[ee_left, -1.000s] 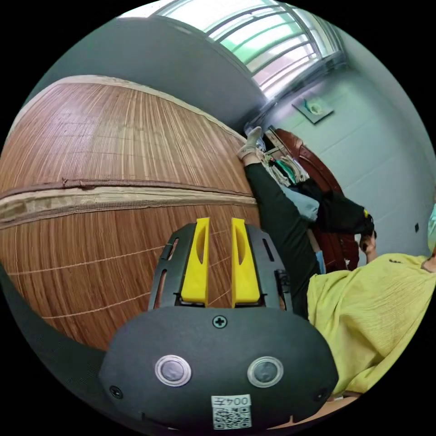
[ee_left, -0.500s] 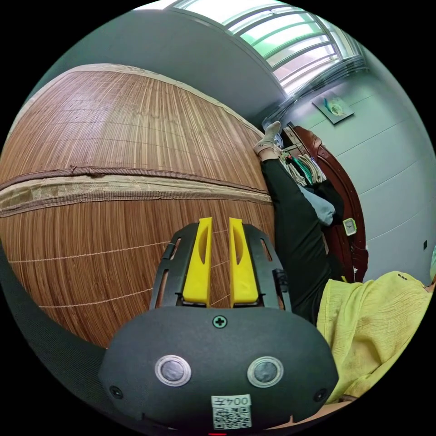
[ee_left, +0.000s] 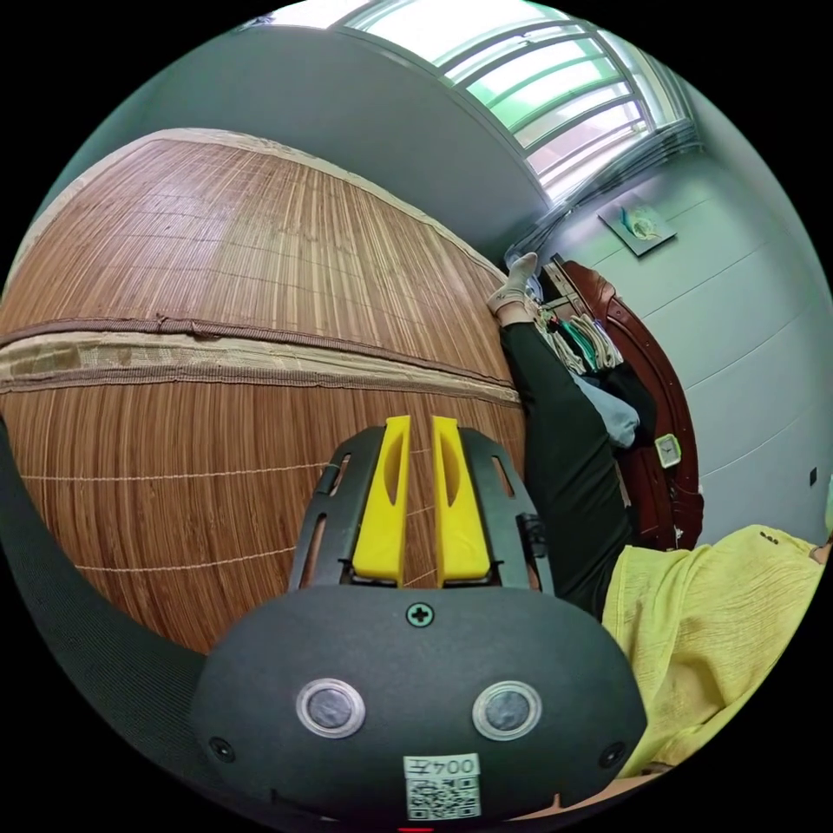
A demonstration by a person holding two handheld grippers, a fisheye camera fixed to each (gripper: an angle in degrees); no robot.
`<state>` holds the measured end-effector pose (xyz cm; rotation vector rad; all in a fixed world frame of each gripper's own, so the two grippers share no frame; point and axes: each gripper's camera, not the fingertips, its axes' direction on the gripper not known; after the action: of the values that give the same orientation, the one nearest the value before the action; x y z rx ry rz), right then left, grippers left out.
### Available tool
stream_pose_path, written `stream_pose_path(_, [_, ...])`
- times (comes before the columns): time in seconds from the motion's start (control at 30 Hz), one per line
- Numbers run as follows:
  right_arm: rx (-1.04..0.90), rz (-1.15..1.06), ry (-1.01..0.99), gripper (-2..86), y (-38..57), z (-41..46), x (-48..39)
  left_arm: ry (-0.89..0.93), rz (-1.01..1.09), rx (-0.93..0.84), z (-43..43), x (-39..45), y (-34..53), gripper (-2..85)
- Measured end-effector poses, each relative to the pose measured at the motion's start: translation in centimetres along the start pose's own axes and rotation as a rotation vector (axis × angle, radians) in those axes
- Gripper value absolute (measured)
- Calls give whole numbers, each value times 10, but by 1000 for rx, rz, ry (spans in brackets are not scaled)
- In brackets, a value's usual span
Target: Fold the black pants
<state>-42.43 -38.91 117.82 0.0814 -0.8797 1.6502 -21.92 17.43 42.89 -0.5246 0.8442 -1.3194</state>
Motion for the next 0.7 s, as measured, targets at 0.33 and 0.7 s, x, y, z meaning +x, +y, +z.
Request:
stream_pose_path(0.33, [-57, -266, -716, 150, -1, 88, -202, 47, -58, 52, 1, -15, 10, 18])
stream_pose_path(0.7, [-274, -342, -608, 116, -66, 178, -329, -39, -98, 26, 16, -8, 11, 21])
